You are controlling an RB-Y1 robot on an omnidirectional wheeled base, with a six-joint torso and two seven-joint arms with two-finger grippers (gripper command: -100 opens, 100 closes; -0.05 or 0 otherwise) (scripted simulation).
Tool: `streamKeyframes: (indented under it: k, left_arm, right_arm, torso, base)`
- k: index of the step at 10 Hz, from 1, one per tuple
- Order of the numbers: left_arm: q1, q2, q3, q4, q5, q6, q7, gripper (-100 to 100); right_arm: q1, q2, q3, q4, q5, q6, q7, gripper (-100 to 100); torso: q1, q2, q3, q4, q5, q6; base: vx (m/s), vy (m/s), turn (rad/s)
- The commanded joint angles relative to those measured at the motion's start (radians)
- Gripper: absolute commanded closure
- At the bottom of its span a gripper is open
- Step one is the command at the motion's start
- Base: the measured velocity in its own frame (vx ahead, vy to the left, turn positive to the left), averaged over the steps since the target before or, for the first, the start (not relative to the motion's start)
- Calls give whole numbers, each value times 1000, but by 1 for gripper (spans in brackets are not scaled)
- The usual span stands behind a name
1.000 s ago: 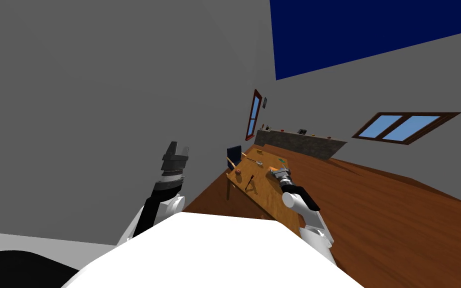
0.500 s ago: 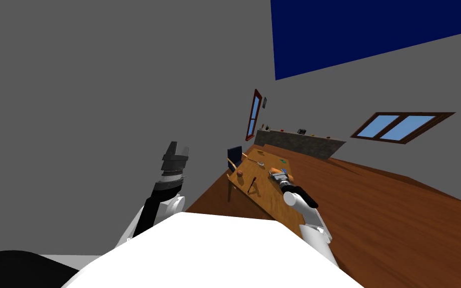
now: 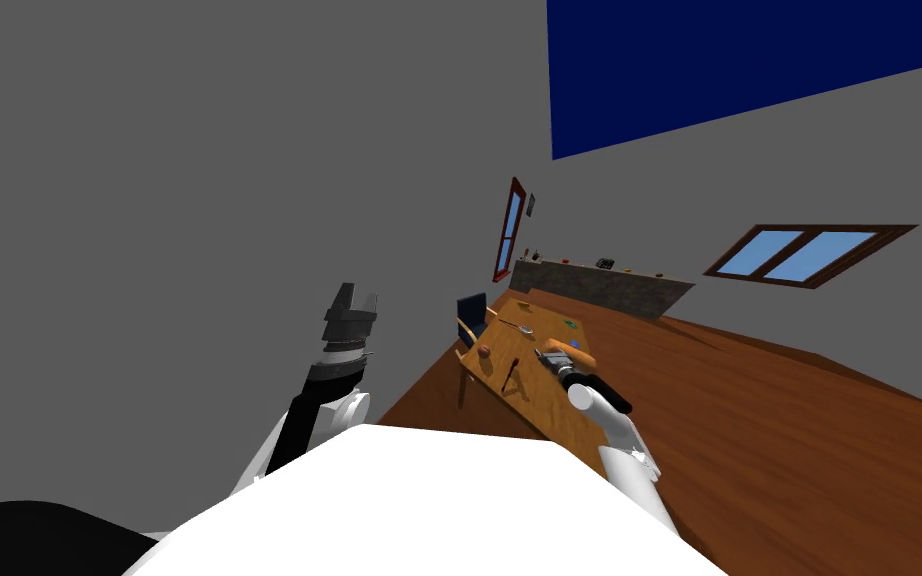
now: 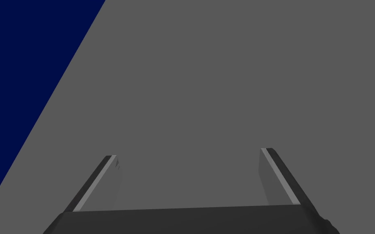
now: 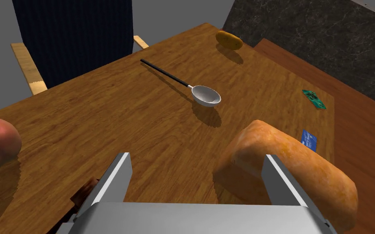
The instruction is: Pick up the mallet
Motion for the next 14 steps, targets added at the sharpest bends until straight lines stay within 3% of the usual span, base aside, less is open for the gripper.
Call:
streamKeyframes:
  k: [1, 3, 4, 5, 6, 14]
  left_arm:
    - [0, 0, 0, 0, 0, 0, 0, 0]
    - [0, 0, 0, 0, 0, 0, 0, 0]
    - [0, 0, 0, 0, 0, 0, 0, 0]
    - [0, 0, 0, 0, 0, 0, 0, 0]
    - [0, 0, 0, 0, 0, 0, 0, 0]
    - [0, 0, 0, 0, 0, 0, 0, 0]
  right_arm:
    - [-9, -15, -6, 50, -30, 41, -50, -100]
    - [-9, -15, -6, 61, -30, 41, -86, -100]
    - [-19, -28, -8, 109, -54, 71, -125, -100]
    - [-19, -28, -8, 112, -54, 71, -146, -100]
    - [-27, -40, -8, 153, -76, 99, -177, -100]
    - [-54, -84, -1, 343, -148, 190, -405, -100]
  torso:
    - [0, 0, 0, 0, 0, 0]
    - [0, 0, 0, 0, 0, 0]
    - [-2, 1, 1, 0, 0, 0]
    - [-1, 1, 1, 0, 0, 0]
    - [-1, 1, 1, 0, 0, 0]
    - [-1, 1, 0, 0, 0, 0]
  base:
    - [56, 67, 7]
    - [38, 37, -1]
    - [34, 41, 19]
    - [42, 42, 5]
    - [62, 58, 18]
    - [49, 54, 23]
